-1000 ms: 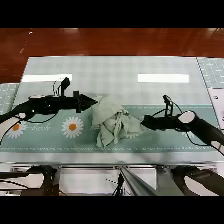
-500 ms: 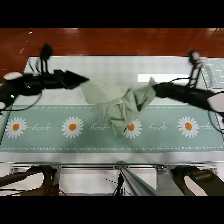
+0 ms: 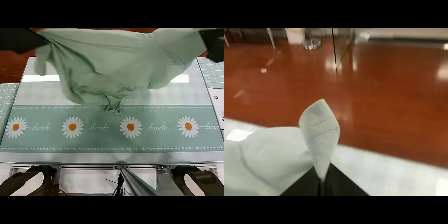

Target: Fold the shirts.

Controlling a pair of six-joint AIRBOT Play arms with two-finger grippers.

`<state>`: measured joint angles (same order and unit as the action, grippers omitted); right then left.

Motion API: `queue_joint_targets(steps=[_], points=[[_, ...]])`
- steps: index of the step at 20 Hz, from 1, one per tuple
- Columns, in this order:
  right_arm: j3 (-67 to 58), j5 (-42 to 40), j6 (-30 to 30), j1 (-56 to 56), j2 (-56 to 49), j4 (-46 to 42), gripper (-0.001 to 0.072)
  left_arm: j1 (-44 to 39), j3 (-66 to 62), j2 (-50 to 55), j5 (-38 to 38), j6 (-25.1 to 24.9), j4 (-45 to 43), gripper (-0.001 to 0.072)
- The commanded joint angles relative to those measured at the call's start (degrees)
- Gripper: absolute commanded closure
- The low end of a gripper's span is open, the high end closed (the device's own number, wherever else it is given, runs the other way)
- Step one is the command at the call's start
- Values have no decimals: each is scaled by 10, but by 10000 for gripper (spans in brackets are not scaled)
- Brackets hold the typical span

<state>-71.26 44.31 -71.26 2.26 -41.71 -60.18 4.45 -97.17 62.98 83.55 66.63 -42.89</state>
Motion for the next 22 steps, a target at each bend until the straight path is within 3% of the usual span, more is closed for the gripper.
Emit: queue_joint_targets(steps=[1,5,10,14,17,19,22], points=[[-86,10,2,-3,3,-25,668,1,-89,-41,-22,71,-100,687],[-200,16,2,-3,3,-67,668,1,-167,-78,-113,72,-116,687],[-318,24,-17,-3,3,-108,668,1,-215,-118,-153,103,-115,687],[-376,24,-37,-3,3,-110,668,1,-215,-146,-37,157,-107,687],[-391,29,-38,-3,0,-204,668,1,-213,-154,22,166,-107,688],[-391,76,-42,-3,-20,-287,668,1,-183,-147,73,176,-113,687],[-391,184,-41,-3,-99,-280,668,0,-82,-131,92,191,-109,687]])
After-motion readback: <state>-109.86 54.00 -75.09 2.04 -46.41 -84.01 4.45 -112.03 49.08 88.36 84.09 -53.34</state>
